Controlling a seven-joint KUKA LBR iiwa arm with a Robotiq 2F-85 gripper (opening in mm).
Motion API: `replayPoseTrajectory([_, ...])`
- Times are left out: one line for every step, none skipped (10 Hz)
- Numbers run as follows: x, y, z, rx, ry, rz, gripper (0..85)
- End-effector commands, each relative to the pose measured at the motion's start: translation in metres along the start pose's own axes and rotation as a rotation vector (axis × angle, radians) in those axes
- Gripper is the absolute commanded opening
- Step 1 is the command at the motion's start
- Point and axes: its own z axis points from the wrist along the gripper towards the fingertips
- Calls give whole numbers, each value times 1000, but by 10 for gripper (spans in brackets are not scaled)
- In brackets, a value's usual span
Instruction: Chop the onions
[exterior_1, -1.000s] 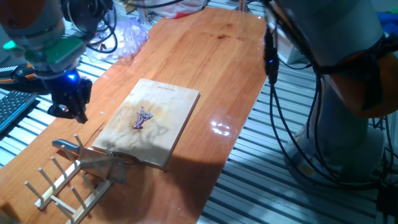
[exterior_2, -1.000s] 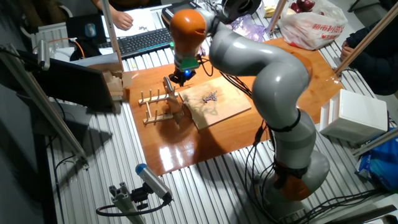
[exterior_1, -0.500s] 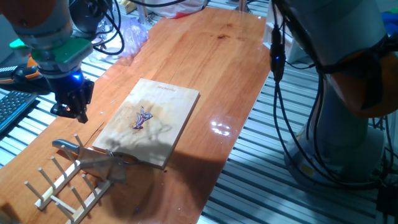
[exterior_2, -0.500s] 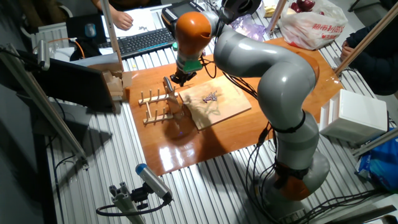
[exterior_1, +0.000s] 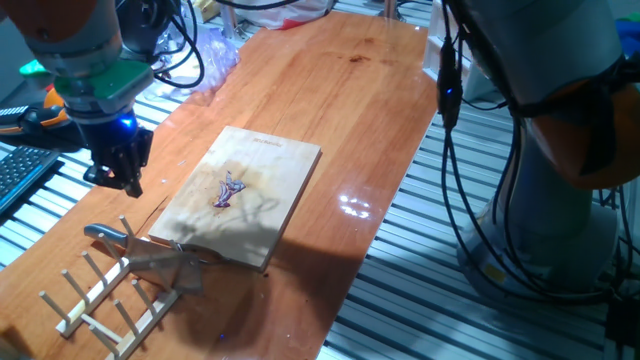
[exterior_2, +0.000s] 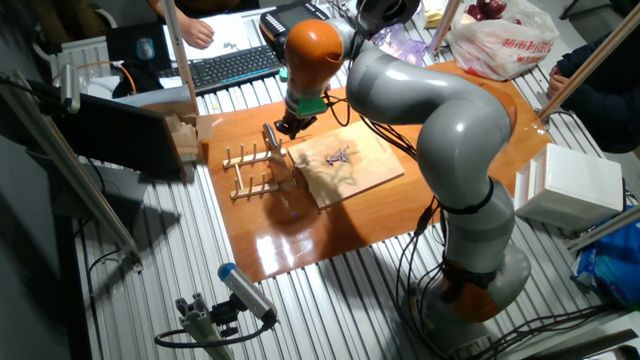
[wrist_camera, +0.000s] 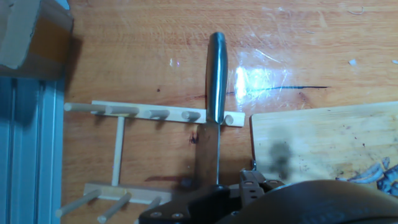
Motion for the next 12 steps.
replayPoseTrajectory([1, 1, 1, -3, 1, 0, 0])
replayPoseTrajectory([1, 1, 3, -2, -1, 2, 0])
replayPoseTrajectory([1, 1, 3, -1, 1, 2, 0])
replayPoseTrajectory([1, 1, 3, -5, 16, 19, 0])
replayPoseTrajectory([1, 2, 2, -1, 15, 55, 0])
replayPoseTrajectory([2, 2, 2, 18, 46, 93, 340])
replayPoseTrajectory([2, 2, 2, 25, 38, 87, 340])
replayPoseTrajectory([1, 3, 4, 4, -2, 31, 0])
replayPoseTrajectory([2, 3, 5, 13, -2, 27, 0])
replayPoseTrajectory([3, 4, 6, -2, -1, 29, 0])
replayPoseTrajectory([4, 6, 7, -5, -13, 37, 0])
replayPoseTrajectory([4, 7, 8, -6, -21, 39, 0])
